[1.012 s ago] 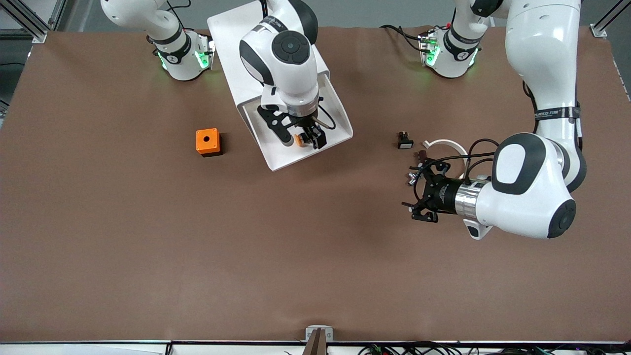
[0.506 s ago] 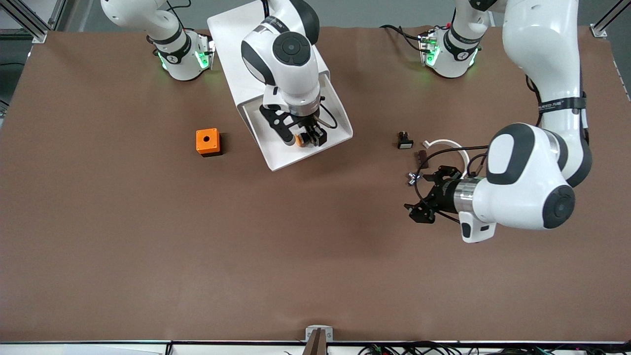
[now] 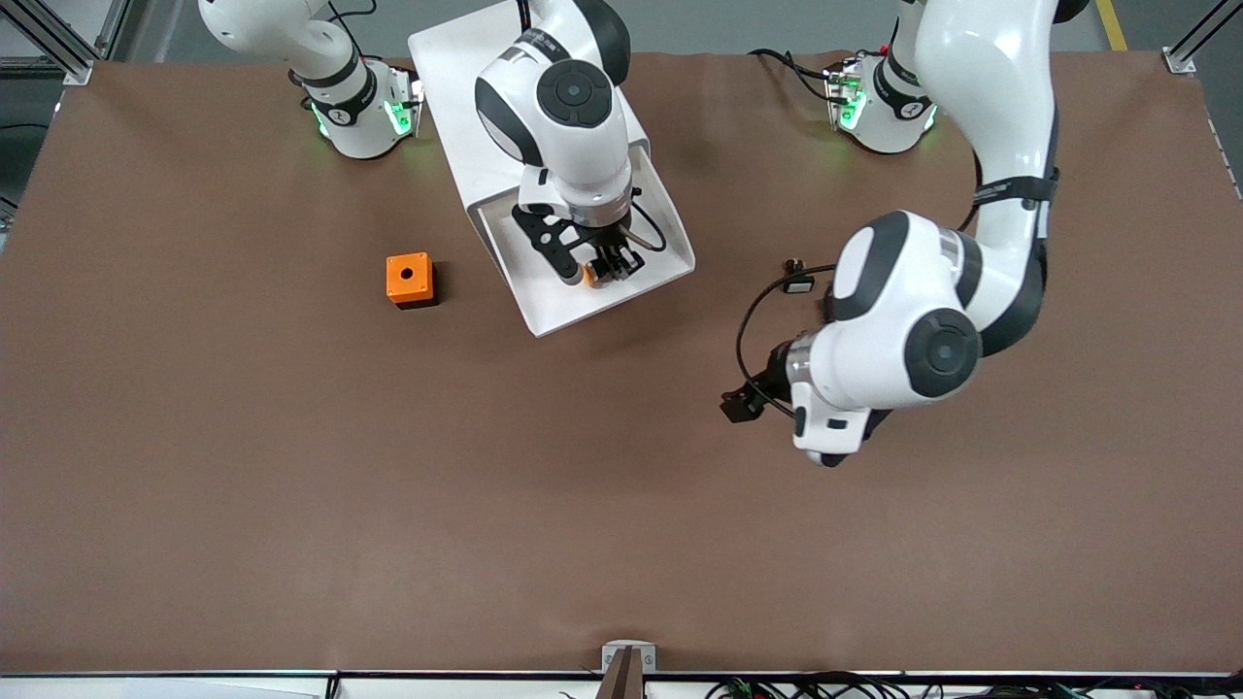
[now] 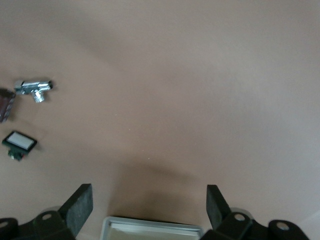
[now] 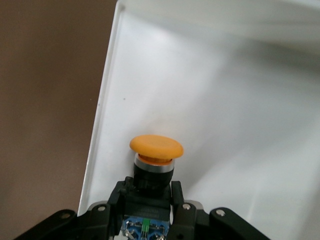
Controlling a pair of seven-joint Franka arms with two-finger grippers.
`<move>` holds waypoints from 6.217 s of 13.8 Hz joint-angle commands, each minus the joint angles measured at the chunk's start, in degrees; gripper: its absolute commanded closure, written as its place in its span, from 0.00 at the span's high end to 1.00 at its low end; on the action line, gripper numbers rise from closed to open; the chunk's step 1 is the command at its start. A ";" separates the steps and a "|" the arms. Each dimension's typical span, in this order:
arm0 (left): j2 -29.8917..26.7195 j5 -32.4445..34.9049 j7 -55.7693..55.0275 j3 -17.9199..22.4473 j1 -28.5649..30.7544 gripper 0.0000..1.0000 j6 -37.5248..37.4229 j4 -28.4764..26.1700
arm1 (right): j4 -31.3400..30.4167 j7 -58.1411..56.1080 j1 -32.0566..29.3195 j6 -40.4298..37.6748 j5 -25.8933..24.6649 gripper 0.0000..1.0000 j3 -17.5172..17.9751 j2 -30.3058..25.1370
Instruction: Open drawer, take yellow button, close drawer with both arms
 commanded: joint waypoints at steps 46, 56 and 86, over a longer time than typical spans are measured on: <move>-13.70 21.26 -16.55 -13.38 8.92 1.00 -5.67 -7.68 | -1.63 -122.49 -63.50 24.29 5.28 1.00 -0.58 20.48; -22.58 23.21 17.51 -13.20 30.37 1.00 -9.53 -7.77 | -1.54 -109.24 -62.01 -4.08 -2.17 1.00 -1.38 3.17; -45.44 25.06 43.65 -18.66 34.87 1.00 -13.76 -25.26 | 12.34 -99.81 -56.47 -32.05 -4.65 1.00 -0.68 -15.39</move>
